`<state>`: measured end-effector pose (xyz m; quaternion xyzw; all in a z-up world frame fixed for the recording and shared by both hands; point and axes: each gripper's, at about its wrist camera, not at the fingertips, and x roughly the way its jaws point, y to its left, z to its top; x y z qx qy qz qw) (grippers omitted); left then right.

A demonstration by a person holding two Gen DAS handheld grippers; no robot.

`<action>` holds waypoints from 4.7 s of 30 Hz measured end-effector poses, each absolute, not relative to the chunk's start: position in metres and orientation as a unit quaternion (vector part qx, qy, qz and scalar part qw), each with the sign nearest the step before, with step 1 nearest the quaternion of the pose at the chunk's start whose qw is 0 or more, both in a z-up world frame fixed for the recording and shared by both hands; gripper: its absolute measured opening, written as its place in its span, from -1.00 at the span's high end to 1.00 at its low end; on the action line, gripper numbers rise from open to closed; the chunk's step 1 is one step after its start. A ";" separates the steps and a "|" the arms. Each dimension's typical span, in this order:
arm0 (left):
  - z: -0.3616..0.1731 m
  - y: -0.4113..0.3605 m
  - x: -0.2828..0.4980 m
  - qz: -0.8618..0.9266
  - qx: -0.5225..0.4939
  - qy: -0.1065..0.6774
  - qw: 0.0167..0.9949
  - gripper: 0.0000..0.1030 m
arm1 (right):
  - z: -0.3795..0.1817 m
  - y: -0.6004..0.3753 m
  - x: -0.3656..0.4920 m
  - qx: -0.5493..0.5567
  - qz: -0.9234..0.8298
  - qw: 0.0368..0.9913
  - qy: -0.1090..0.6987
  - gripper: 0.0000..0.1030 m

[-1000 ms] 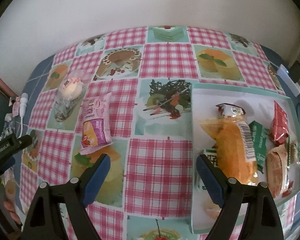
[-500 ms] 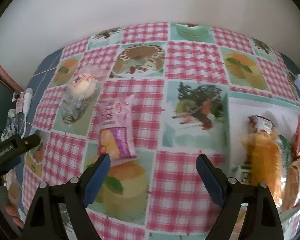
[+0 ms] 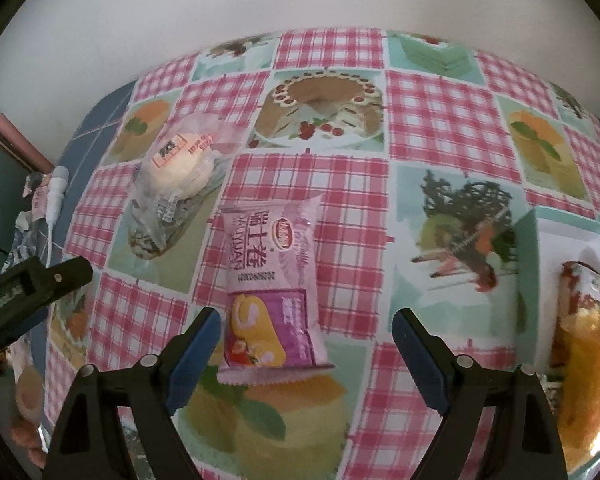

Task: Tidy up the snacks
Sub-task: 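Grasp round bun in clear wrap with left tool while right tool grasps pink swiss roll packet, then carry bun and swiss roll packet over the tray and lower them in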

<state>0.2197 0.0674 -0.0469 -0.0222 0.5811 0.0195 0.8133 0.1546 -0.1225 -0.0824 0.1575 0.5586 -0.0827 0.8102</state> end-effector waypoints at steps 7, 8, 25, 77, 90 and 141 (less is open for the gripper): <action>-0.054 0.061 0.225 0.015 -0.012 0.583 0.813 -0.86 | -0.095 -0.128 0.169 0.157 -0.100 0.805 0.563 -0.75; -0.055 0.061 0.225 0.016 -0.012 0.583 0.812 -0.86 | -0.095 -0.131 0.170 0.156 -0.106 0.807 0.560 -0.75; -0.052 0.040 0.235 -0.015 0.011 0.573 0.820 -0.86 | -0.092 -0.178 0.162 0.175 -0.152 0.816 0.530 -0.57; -0.093 -0.049 0.282 -0.125 0.158 0.561 0.803 -0.11 | -0.090 -0.183 0.161 0.158 -0.101 0.833 0.520 0.08; -0.084 -0.021 0.254 -0.069 0.083 0.579 0.808 -0.09 | -0.084 -0.179 0.155 0.162 -0.090 0.824 0.536 0.11; 0.017 -0.120 0.058 -0.178 0.005 0.547 0.818 -0.08 | 0.019 -0.289 -0.039 0.210 -0.215 0.827 0.476 0.11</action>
